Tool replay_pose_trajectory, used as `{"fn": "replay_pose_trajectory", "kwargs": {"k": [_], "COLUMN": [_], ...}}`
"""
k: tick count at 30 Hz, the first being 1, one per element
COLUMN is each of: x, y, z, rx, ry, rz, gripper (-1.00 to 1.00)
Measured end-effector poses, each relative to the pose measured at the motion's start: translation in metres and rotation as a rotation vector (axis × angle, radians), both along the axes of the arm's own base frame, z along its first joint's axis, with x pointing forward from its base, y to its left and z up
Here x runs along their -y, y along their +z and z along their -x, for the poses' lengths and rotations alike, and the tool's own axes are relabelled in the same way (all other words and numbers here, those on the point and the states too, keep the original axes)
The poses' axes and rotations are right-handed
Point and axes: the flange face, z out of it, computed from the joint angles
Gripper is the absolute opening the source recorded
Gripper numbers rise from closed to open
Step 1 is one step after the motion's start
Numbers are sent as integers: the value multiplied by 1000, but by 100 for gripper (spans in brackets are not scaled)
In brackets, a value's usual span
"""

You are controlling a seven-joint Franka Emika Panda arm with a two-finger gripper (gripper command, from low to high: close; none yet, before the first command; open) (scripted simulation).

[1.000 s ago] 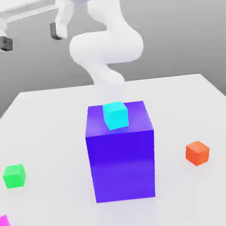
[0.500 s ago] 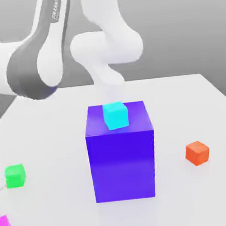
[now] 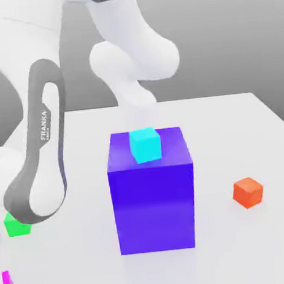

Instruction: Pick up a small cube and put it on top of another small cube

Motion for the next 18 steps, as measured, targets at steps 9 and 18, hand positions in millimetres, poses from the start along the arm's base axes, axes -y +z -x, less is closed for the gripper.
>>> {"fn": "replay_pose_trajectory", "kwargs": {"k": [9, 18], "x": [22, 35], "y": [83, 100], "z": [71, 210], "rx": [-1, 1], "ry": [-160, -479], "rz": [-1, -1], "gripper": [-100, -100]}}
